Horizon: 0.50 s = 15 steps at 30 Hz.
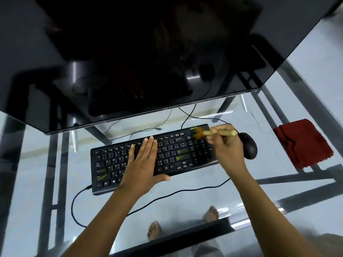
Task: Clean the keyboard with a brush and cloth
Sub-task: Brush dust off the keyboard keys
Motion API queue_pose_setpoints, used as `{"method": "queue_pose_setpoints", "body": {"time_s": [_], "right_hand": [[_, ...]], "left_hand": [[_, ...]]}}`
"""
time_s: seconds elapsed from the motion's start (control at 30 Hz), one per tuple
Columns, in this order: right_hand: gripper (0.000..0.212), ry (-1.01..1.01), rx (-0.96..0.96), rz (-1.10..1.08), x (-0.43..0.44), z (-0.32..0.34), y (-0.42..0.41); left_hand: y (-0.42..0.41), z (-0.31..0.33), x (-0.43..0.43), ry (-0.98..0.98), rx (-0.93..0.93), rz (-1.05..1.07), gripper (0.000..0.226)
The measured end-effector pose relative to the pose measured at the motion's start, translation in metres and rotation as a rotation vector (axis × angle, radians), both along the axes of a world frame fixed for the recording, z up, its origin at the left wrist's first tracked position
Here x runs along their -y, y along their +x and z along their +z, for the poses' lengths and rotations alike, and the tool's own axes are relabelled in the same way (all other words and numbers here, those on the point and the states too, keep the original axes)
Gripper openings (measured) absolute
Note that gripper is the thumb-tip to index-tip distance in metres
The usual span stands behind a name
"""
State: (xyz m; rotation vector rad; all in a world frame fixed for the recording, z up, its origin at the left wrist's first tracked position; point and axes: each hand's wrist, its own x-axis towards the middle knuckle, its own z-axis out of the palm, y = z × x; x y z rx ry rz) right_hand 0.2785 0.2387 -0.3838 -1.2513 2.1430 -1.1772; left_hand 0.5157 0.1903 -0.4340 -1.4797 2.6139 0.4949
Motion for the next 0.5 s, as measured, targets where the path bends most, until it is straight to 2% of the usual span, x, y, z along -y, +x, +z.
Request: {"method": "queue_pose_setpoints", "body": {"time_s": [0.1,0.23,0.33,0.43,0.5], "right_hand": [[0.007,0.074,0.005,0.225,0.013,-0.005,0.03],[0.01,-0.061,-0.069,0.144,0.024,-0.006,0.054],[0.009,0.039,-0.1,0.368,0.025,-0.01,0.067],[0.008,-0.015,-0.109,0.231,0.024,-0.012,0.07],[0.009,0.012,-0.111,0.286,0.019,-0.01,0.069]], "left_hand": [[0.007,-0.003,-0.001,-0.005,-0.01,0.007,0.116],[0.018,-0.001,-0.002,-0.016,-0.021,0.033,0.114],[0.032,0.001,-0.001,-0.023,-0.026,0.052,0.113],[0.046,0.0,-0.002,-0.036,-0.018,0.085,0.113],[0.055,0.0,-0.003,-0.042,-0.033,0.113,0.114]]}}
